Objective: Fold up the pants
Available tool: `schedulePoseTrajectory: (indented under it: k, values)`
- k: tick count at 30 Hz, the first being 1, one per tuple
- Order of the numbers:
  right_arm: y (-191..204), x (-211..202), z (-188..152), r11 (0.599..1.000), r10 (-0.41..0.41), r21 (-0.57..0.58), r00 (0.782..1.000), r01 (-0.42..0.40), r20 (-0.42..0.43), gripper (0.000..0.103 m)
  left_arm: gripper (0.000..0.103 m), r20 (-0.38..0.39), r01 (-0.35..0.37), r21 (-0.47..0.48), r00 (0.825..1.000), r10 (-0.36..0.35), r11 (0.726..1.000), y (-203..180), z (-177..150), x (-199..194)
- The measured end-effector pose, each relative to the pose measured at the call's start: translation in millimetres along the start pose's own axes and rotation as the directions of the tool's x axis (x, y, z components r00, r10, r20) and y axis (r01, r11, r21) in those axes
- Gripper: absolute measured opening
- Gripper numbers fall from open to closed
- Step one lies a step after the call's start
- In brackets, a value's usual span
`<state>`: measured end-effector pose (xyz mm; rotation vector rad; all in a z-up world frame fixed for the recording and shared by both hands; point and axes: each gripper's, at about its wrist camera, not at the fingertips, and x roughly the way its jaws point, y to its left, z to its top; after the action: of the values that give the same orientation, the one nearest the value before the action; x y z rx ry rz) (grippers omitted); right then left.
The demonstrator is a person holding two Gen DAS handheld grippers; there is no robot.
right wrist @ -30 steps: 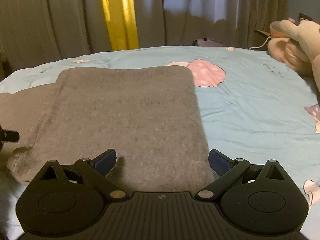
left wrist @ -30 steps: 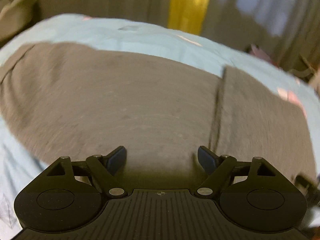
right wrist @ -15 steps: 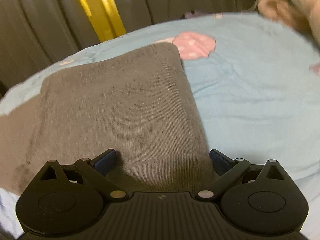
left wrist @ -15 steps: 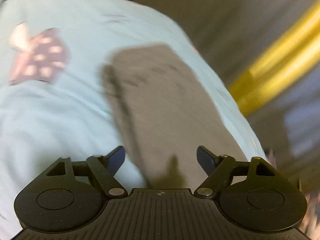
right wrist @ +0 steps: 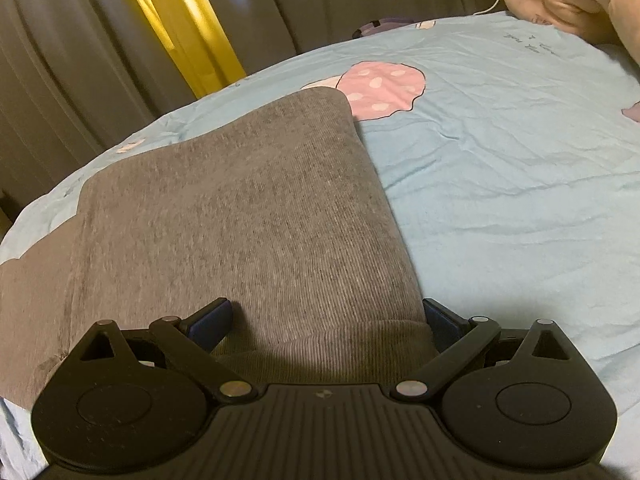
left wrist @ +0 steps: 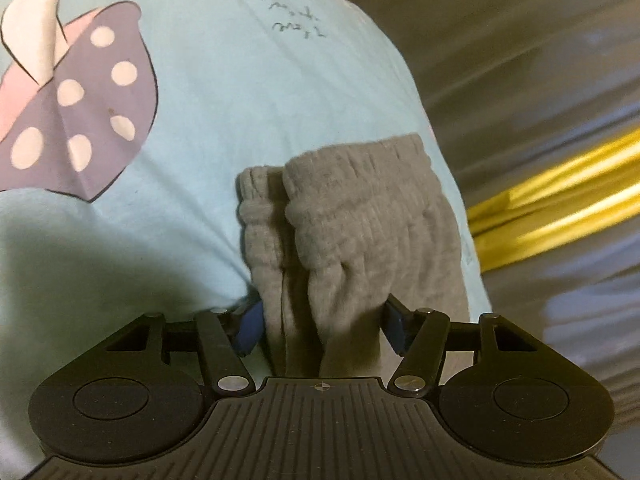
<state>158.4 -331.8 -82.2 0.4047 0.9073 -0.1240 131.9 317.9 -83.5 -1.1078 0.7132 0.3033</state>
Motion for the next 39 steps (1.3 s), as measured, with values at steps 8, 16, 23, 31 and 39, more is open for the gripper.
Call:
schedulePoseTrajectory:
  k: [8, 16, 23, 31, 39]
  values:
    - [-1.8, -1.1, 0.1, 1.000, 0.006, 0.022, 1.000, -0.007, 0.018, 0.099, 0.025, 0.060, -0.034, 0.177, 0.998, 0.024, 0.984, -21.1, -1.9, -16.6]
    - [-9.3, -14.1, 1.2, 0.996, 0.056, 0.064, 0.995, -0.061, 0.084, 0.099, 0.018, 0.185, -0.036, 0.461, 0.981, -0.056, 0.886, -84.1, -27.9, -56.1]
    - [-12.0, -21.2, 0.7, 0.992, 0.087, 0.080, 0.990, -0.096, 0.115, 0.099, 0.014, 0.100, 0.102, 0.690, 0.967, -0.234, 0.716, -170.9, -84.3, -81.8]
    - [-18.5, -34.6, -0.6, 0.984, 0.134, 0.095, 0.978, -0.151, 0.162, 0.099, 0.008, -0.221, 0.310, 0.907, 0.927, -0.303, 0.285, -245.6, -252.8, -68.7]
    - [-28.0, -52.9, -1.4, 0.972, 0.177, 0.120, 0.963, -0.204, 0.203, 0.099, 0.061, -0.412, 0.429, 0.897, 0.899, -0.147, 0.105, -243.6, -342.6, -52.0]
